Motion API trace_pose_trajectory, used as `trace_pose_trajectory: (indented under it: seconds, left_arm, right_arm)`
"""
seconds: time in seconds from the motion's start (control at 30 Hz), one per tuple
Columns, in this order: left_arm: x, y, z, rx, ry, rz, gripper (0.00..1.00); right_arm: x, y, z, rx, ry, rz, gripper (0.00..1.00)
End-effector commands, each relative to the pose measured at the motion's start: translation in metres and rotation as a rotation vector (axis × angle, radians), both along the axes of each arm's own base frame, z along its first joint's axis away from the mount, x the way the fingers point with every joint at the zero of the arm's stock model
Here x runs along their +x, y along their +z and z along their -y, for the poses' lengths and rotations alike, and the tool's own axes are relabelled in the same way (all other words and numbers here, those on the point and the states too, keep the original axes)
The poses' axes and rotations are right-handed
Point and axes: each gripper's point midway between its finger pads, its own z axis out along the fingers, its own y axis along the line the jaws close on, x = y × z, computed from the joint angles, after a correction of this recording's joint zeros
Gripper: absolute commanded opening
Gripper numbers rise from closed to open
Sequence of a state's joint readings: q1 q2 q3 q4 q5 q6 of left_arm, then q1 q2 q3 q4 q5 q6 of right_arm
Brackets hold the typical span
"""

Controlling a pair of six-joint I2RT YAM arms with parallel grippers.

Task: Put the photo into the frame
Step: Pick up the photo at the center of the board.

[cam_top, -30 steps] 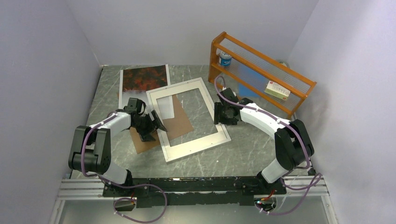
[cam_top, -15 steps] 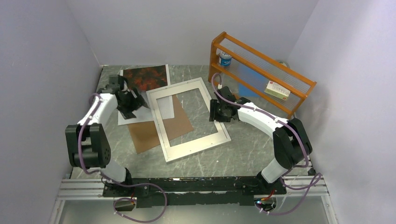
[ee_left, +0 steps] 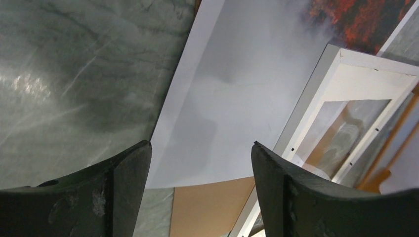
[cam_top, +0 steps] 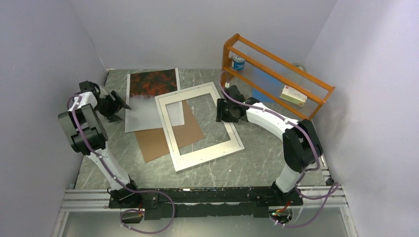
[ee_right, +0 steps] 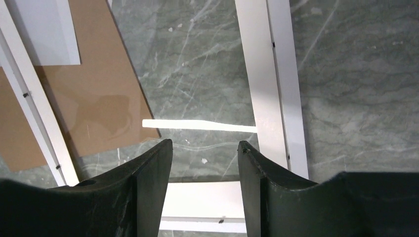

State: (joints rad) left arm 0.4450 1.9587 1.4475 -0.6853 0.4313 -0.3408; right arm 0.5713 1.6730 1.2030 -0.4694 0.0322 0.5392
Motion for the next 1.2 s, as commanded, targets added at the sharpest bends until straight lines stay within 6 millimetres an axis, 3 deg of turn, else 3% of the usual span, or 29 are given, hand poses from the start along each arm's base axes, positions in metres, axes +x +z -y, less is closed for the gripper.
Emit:
trace_pose_trajectory:
  seconds: [0.0, 0.27, 0.6, 0.7, 0.8, 0.97, 1.17]
  left_arm:
    - [0.028, 0.012, -0.001, -0.087, -0.089, 0.163, 0.77]
    - [0.028, -0.030, 0.001, -0.142, -0.120, 0.117, 0.72]
    - [0.023, -0.048, -0.008, -0.068, -0.161, 0.137, 0.74]
    - [0.023, -0.046, 0.002, -0.167, -0.167, 0.123, 0.71]
    - [0.020, -0.039, 0.017, -0.354, -0.204, 0.106, 0.70]
    - [0.022, -0.021, 0.017, -0.429, -0.217, 0.145, 0.70]
    - [0.022, -0.004, 0.025, -0.514, -0.243, 0.217, 0.66]
  right_arm:
    - [0.022, 0.015, -0.012, 0.008, 0.024, 0.060, 0.55]
    - [0.034, 0.002, -0.015, -0.034, 0.039, 0.045, 0.54]
    - [0.039, -0.005, -0.017, -0.052, 0.040, 0.023, 0.54]
    - [0.039, -0.007, -0.016, -0.057, 0.036, 0.018, 0.54]
    - [0.042, -0.003, -0.003, -0.131, -0.029, 0.016, 0.54]
    - [0.044, 0.012, 0.003, -0.176, -0.023, 0.045, 0.54]
    - [0.041, 0.012, 0.000, -0.178, -0.008, 0.043, 0.54]
